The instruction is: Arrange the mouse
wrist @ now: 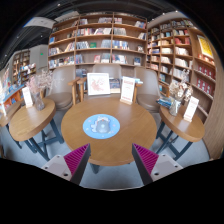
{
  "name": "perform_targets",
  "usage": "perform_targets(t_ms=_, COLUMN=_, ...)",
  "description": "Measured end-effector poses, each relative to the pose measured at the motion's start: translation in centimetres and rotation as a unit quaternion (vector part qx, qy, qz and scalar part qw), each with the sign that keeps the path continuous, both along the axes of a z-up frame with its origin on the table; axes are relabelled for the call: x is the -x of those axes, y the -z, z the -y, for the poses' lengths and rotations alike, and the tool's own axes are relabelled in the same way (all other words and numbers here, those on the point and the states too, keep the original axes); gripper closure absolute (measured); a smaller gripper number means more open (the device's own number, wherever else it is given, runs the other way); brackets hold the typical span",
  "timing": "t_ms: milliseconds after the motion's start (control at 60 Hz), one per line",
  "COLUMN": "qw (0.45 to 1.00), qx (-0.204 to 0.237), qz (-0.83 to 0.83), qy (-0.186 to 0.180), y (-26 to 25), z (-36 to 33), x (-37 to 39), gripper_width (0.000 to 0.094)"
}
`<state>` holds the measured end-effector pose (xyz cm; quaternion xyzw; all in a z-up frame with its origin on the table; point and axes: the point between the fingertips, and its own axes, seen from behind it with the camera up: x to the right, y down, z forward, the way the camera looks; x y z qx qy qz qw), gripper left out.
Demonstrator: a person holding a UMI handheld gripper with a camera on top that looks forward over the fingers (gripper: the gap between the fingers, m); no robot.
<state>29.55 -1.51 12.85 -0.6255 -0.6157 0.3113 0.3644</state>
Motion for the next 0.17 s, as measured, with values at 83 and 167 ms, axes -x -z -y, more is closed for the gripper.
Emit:
perform_targets(t_ms=83, qw=1.000, qx=-0.001, qz=-0.004, qy=-0.007, y=0.1, z=0.3, x=-0.8, gripper_width=0.0084)
perform_targets(t_ms=167, qw=1.000, qx=0.002, qz=-0.004, qy=-0.010, y=0.2, z=0.4, x=-1.2, gripper_width=0.0086)
